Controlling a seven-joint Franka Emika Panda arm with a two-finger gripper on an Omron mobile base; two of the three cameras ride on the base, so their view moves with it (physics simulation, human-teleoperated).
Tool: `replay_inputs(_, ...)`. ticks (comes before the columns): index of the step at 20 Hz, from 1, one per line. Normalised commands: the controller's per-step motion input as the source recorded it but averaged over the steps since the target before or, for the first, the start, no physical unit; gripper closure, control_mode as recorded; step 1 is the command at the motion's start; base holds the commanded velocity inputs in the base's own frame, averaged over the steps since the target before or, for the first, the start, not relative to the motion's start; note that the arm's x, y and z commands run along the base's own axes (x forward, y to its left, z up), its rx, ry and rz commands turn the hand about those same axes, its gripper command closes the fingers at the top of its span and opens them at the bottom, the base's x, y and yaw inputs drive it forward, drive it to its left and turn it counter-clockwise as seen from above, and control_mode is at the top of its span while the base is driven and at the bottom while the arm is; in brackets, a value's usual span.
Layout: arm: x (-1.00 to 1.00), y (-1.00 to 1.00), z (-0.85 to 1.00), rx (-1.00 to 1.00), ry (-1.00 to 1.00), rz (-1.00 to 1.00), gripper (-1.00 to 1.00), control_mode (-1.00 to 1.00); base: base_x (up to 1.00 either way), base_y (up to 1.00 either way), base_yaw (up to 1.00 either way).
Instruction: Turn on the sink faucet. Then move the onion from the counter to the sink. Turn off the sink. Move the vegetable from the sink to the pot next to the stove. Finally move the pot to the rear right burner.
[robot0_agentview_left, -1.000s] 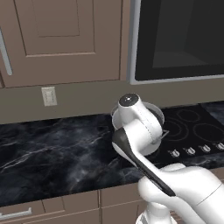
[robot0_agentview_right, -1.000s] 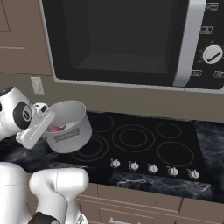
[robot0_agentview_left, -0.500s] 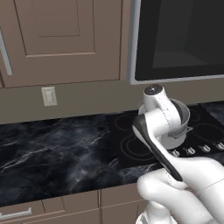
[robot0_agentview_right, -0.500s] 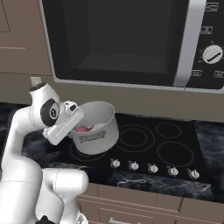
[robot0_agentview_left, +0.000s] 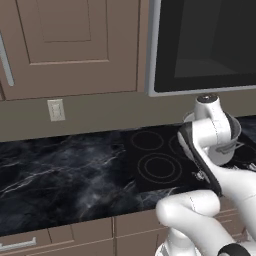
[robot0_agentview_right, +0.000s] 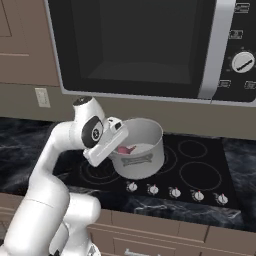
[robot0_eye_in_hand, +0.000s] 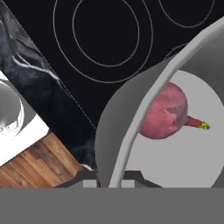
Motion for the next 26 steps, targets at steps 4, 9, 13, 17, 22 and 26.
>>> replay_inputs(4,0.23,-0.90,0.00,0.05,0.00,0.00,1.00,-1.00,0.00,0.00,0.00)
replay_inputs(9,0.34,-0.83,0.00,0.06,-0.02,0.00,1.00,-1.00,0.00,0.00,0.00)
replay_inputs(13,0.44,-0.75,0.00,0.07,-0.02,0.01,1.00,-1.00,0.00,0.00,0.00)
replay_inputs(17,0.45,-0.65,0.00,0.07,0.00,0.03,1.00,-1.00,0.00,0.00,0.00)
replay_inputs(22,0.36,-0.40,-0.21,0.01,-0.01,0.04,1.00,-1.00,0.00,0.00,0.00)
replay_inputs(26,0.47,-0.36,-0.14,0.03,-0.01,0.07,1.00,-1.00,0.00,0.00,0.00)
